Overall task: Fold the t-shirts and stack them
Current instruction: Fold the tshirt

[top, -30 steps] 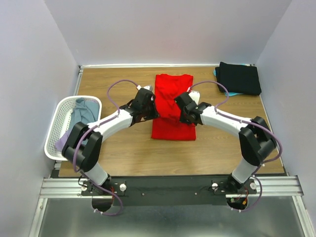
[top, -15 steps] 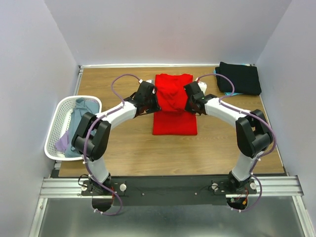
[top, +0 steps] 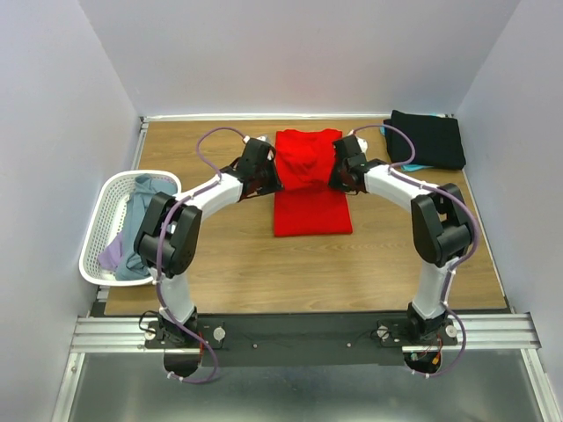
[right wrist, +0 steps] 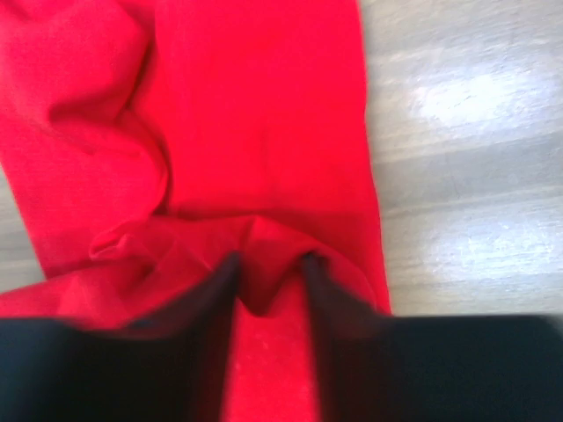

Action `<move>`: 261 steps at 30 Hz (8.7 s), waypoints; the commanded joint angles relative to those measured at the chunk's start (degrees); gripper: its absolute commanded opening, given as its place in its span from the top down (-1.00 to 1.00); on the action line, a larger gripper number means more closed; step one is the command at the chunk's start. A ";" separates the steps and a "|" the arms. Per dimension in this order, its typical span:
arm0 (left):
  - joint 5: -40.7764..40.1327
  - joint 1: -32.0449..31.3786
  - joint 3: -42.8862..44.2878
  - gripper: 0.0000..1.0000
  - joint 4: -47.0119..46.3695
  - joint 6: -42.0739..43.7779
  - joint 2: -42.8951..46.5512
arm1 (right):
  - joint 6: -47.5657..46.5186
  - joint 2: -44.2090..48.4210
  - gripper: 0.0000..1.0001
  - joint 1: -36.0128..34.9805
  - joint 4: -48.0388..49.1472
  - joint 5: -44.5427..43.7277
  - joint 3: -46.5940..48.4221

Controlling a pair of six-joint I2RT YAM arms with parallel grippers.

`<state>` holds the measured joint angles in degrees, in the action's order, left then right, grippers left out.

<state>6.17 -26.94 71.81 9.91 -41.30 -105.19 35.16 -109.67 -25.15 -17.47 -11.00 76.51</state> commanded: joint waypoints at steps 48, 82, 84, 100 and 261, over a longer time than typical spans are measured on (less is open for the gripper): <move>3.58 -11.20 1.17 0.85 -8.14 -6.42 -13.12 | 4.66 0.92 -0.10 -2.89 9.56 6.25 -15.50; 0.51 -12.80 -14.69 0.83 -3.85 0.25 13.69 | 15.56 30.22 -0.04 -11.86 8.25 -0.86 -46.71; 0.68 -10.43 -13.02 0.83 -3.32 0.95 14.39 | 15.56 30.65 -0.03 -11.59 8.16 -0.60 -47.76; 0.33 -5.58 -11.52 0.78 -4.46 1.66 11.23 | 10.46 33.75 -0.22 -11.42 2.80 1.51 -30.03; -12.94 -5.58 10.55 1.00 6.08 5.09 -9.25 | 3.60 2.35 0.64 -14.41 14.75 6.70 -11.91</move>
<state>-5.50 -32.38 83.05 15.99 -36.99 -117.10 38.11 -106.85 -39.31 -3.97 -4.78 64.14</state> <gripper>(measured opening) 0.004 0.208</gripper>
